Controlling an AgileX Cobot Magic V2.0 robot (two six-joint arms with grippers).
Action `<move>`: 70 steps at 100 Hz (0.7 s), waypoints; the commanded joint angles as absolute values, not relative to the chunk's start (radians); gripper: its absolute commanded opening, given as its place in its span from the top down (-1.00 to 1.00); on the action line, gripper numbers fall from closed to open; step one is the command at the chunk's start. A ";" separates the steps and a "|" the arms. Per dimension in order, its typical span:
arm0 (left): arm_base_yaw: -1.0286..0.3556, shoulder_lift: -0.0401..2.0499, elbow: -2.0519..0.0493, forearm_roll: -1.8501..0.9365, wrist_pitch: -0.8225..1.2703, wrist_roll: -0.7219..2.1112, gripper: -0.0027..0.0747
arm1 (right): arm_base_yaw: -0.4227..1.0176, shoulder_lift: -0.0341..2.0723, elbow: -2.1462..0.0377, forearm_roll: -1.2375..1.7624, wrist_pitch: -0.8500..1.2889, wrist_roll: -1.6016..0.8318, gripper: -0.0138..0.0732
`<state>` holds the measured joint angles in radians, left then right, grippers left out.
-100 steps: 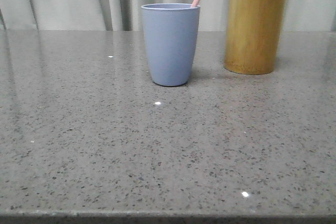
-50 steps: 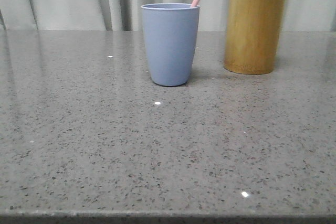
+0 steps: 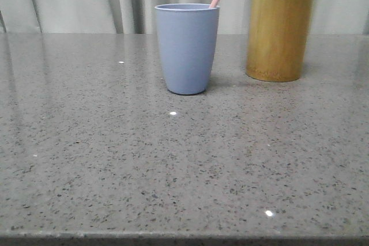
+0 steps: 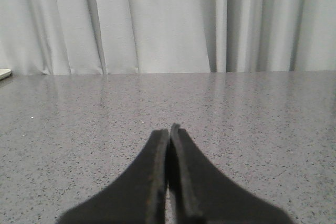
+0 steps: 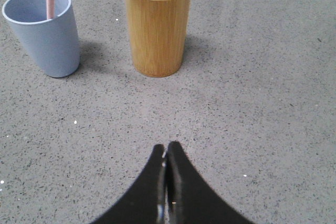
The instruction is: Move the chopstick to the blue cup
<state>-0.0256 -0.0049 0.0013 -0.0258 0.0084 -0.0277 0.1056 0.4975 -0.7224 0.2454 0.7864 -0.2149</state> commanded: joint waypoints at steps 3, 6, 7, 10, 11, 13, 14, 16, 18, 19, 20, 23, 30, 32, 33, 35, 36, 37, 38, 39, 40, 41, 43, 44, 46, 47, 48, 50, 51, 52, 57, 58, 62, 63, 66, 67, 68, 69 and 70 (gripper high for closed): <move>-0.022 -0.038 0.012 -0.028 -0.076 -0.030 0.98 | 0.098 0.503 -0.747 0.246 0.702 -0.219 0.84; -0.022 -0.038 0.012 -0.028 -0.076 -0.030 0.98 | 0.098 0.503 -0.746 0.246 0.702 -0.220 0.84; -0.022 -0.038 0.012 -0.028 -0.076 -0.030 0.98 | 0.098 0.502 -0.746 0.246 0.702 -0.221 0.84; -0.022 -0.038 0.012 -0.028 -0.076 -0.030 0.98 | 0.098 0.500 -0.744 0.241 0.699 -0.221 0.84; -0.022 -0.038 0.012 -0.028 -0.076 -0.030 0.98 | 0.098 0.500 -0.741 0.240 0.699 -0.221 0.84; -0.022 -0.038 0.012 -0.028 -0.076 -0.030 0.98 | 0.098 0.497 -0.739 0.236 0.693 -0.221 0.84; -0.022 -0.038 0.012 -0.028 -0.076 -0.030 0.98 | 0.098 0.494 -0.735 0.235 0.691 -0.221 0.84; -0.022 -0.038 0.012 -0.028 -0.076 -0.030 0.98 | 0.098 0.489 -0.728 0.229 0.683 -0.221 0.84; -0.022 -0.038 0.012 -0.028 -0.076 -0.030 0.98 | 0.098 0.485 -0.719 0.225 0.670 -0.221 0.84; -0.022 -0.038 0.012 -0.028 -0.076 -0.030 0.98 | 0.098 0.481 -0.716 0.224 0.665 -0.221 0.84; -0.022 -0.038 0.012 -0.028 -0.076 -0.030 0.98 | 0.098 0.478 -0.712 0.223 0.654 -0.221 0.84; -0.022 -0.038 0.012 -0.028 -0.076 -0.030 0.98 | 0.098 0.465 -0.693 0.220 0.631 -0.221 0.84; -0.022 -0.038 0.012 -0.028 -0.076 -0.030 0.98 | 0.098 0.439 -0.648 0.220 0.561 -0.221 0.84; -0.022 -0.038 0.012 -0.028 -0.076 -0.030 0.98 | 0.098 0.431 -0.634 0.220 0.529 -0.221 0.84; -0.022 -0.038 0.012 -0.028 -0.076 -0.030 0.98 | 0.098 0.426 -0.625 0.220 0.522 -0.221 0.84; -0.022 -0.038 0.012 -0.028 -0.076 -0.030 0.98 | 0.098 0.421 -0.615 0.220 0.506 -0.221 0.84; -0.022 -0.038 0.012 -0.028 -0.076 -0.030 0.98 | 0.098 0.419 -0.610 0.220 0.490 -0.221 0.84; -0.022 -0.038 0.012 -0.028 -0.076 -0.030 0.98 | 0.098 0.413 -0.600 0.220 0.482 -0.221 0.84; -0.022 -0.038 0.012 -0.028 -0.076 -0.030 0.98 | 0.098 0.408 -0.590 0.220 0.466 -0.221 0.84; -0.022 -0.038 0.012 -0.028 -0.076 -0.030 0.98 | 0.098 0.408 -0.585 0.220 0.458 -0.221 0.84; -0.022 -0.038 0.012 -0.028 -0.076 -0.030 0.98 | 0.098 0.403 -0.581 0.220 0.450 -0.221 0.84; -0.022 -0.038 0.012 -0.028 -0.076 -0.030 0.98 | 0.098 0.401 -0.576 0.220 0.435 -0.221 0.84; -0.022 -0.038 0.012 -0.028 -0.076 -0.030 0.98 | 0.098 0.392 -0.561 0.220 0.414 -0.221 0.84; -0.022 -0.038 0.012 -0.028 -0.076 -0.030 0.98 | 0.098 0.386 -0.552 0.220 0.407 -0.221 0.84; -0.022 -0.038 0.012 -0.028 -0.076 -0.030 0.98 | 0.098 0.375 -0.538 0.220 0.382 -0.221 0.84; -0.022 -0.038 0.012 -0.028 -0.076 -0.030 0.98 | 0.098 0.372 -0.534 0.220 0.382 -0.221 0.84; -0.022 -0.038 0.012 -0.028 -0.076 -0.030 0.98 | 0.098 0.368 -0.530 0.220 0.371 -0.221 0.84; -0.022 -0.038 0.012 -0.028 -0.076 -0.030 0.98 | 0.098 0.355 -0.517 0.220 0.357 -0.221 0.84; -0.022 -0.038 0.012 -0.028 -0.076 -0.030 0.98 | 0.098 0.346 -0.508 0.220 0.352 -0.221 0.84; -0.022 -0.038 0.012 -0.028 -0.076 -0.030 0.98 | 0.098 0.337 -0.500 0.220 0.345 -0.221 0.84; -0.022 -0.038 0.012 -0.028 -0.076 -0.030 0.98 | 0.098 0.309 -0.481 0.220 0.329 -0.221 0.84; -0.022 -0.038 0.012 -0.028 -0.076 -0.030 0.98 | 0.098 0.304 -0.476 0.220 0.329 -0.221 0.84; -0.022 -0.038 0.012 -0.028 -0.076 -0.030 0.98 | 0.098 0.277 -0.465 0.220 0.326 -0.221 0.84; -0.022 -0.038 0.012 -0.028 -0.076 -0.030 0.98 | 0.098 0.268 -0.461 0.220 0.326 -0.221 0.84; -0.022 -0.038 0.012 -0.028 -0.076 -0.030 0.98 | 0.098 0.251 -0.454 0.219 0.326 -0.221 0.84; -0.022 -0.038 0.012 -0.028 -0.076 -0.030 0.98 | 0.098 0.247 -0.451 0.219 0.326 -0.221 0.84; -0.022 -0.038 0.012 -0.028 -0.076 -0.030 0.98 | 0.098 0.239 -0.449 0.218 0.326 -0.221 0.84; -0.022 -0.038 0.012 -0.028 -0.076 -0.030 0.98 | 0.098 0.236 -0.447 0.218 0.326 -0.221 0.84; -0.022 -0.038 0.012 -0.028 -0.076 -0.030 0.98 | 0.098 0.229 -0.444 0.218 0.326 -0.221 0.84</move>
